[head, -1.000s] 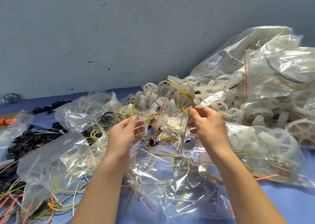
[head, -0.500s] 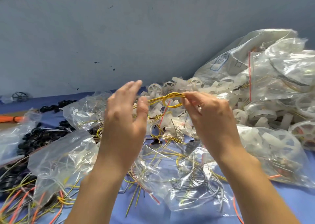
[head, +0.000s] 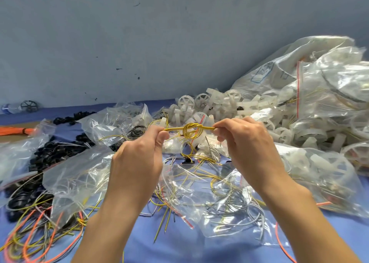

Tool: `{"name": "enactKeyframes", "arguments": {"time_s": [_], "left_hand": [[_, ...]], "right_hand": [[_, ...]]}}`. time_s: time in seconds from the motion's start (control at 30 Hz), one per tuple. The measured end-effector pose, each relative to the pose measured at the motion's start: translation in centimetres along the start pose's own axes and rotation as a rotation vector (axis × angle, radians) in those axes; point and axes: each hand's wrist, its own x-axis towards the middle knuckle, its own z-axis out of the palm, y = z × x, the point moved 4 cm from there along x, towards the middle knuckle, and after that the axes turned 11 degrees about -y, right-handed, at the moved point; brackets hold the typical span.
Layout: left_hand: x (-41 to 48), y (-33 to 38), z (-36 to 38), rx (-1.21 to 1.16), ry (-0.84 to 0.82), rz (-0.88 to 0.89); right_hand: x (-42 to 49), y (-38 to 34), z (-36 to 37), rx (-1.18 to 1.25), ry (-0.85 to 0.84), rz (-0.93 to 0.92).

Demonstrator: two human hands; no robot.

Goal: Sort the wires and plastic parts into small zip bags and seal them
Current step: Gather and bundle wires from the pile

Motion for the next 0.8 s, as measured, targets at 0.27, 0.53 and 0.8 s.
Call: {"name": "enactKeyframes", "arguments": {"time_s": [0.27,0.53,0.8], "left_hand": [[-0.7,1.2,3.0,-0.92,-0.092,-0.101],[-2.1,3.1,5.3,-1.141,-0.188,-0.145],[-1.3,-2.9,3.2,-1.065,-0.061,-0.406]], "right_hand": [[-0.4,-1.9,2.9,1.009,-0.231,0.206],[-0.6,-3.2,6.0,1.481,-0.32,0.344],[-0.8,-2.4,5.0,0.696,-0.266,0.228]]}}
